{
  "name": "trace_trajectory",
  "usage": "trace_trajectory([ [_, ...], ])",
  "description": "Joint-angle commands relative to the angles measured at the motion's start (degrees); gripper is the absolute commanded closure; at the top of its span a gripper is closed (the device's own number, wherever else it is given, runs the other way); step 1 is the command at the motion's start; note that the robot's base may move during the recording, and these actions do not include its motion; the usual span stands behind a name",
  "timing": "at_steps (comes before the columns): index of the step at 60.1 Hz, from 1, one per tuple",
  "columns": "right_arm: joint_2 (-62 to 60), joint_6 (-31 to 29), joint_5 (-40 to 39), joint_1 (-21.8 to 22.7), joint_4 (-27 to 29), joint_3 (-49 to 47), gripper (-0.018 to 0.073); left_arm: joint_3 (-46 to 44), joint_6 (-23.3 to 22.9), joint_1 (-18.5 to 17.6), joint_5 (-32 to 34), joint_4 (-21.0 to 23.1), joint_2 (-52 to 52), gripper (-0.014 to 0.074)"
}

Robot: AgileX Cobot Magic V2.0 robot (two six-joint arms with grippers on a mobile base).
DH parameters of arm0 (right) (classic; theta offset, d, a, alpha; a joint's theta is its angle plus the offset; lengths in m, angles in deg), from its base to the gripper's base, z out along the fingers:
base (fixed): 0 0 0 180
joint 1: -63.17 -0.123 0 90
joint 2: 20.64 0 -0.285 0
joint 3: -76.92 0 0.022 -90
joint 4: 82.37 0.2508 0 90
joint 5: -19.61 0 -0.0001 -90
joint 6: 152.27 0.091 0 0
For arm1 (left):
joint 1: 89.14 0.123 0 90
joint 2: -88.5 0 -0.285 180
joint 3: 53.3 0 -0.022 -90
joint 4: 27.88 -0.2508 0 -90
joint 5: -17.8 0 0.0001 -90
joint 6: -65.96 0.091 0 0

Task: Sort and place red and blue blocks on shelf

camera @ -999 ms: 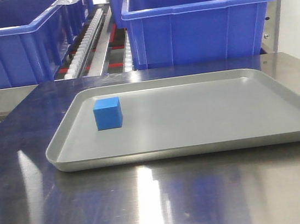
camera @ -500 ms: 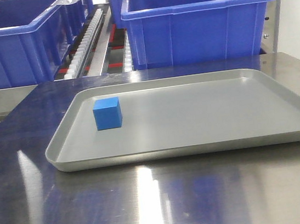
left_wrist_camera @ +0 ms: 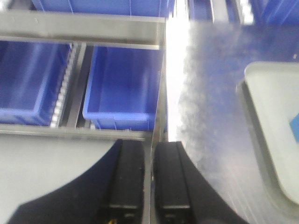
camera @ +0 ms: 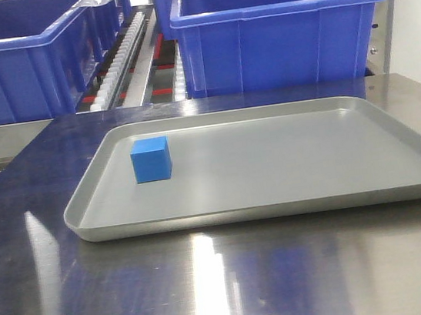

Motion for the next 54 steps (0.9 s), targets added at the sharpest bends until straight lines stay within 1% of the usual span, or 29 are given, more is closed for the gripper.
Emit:
trace_trajectory([
  [1, -0.29, -0.21, -4.75, 0.39, -0.91, -1.7, 0.0495, -2.27, 0.4, -0.07, 2.93, 0.39, -0.25, 0.0396],
  [17, -0.29, -0.21, -4.75, 0.39, -0.91, -1.7, 0.0495, -2.27, 0.44, -0.07, 3.2, 0.47, -0.25, 0.0396],
  [21, -0.29, -0.21, -4.75, 0.39, -0.91, -1.7, 0.0495, -2.27, 0.44, -0.07, 3.2, 1.13, -0.25, 0.0397],
  [28, -0.29, -0.21, -4.75, 0.39, -0.91, -1.7, 0.0495, -2.27, 0.44, -0.07, 5.65, 0.84, -0.25, 0.0397],
  [46, -0.29, -0.21, -4.75, 0.39, -0.91, -1.7, 0.0495, -2.27, 0.44, -0.07, 5.89, 0.74, -0.53, 0.0398],
  [54, -0.29, -0.21, -4.75, 0.39, -0.91, -1.7, 0.0495, -2.27, 0.44, -0.07, 4.42, 1.39, -1.27, 0.0398],
])
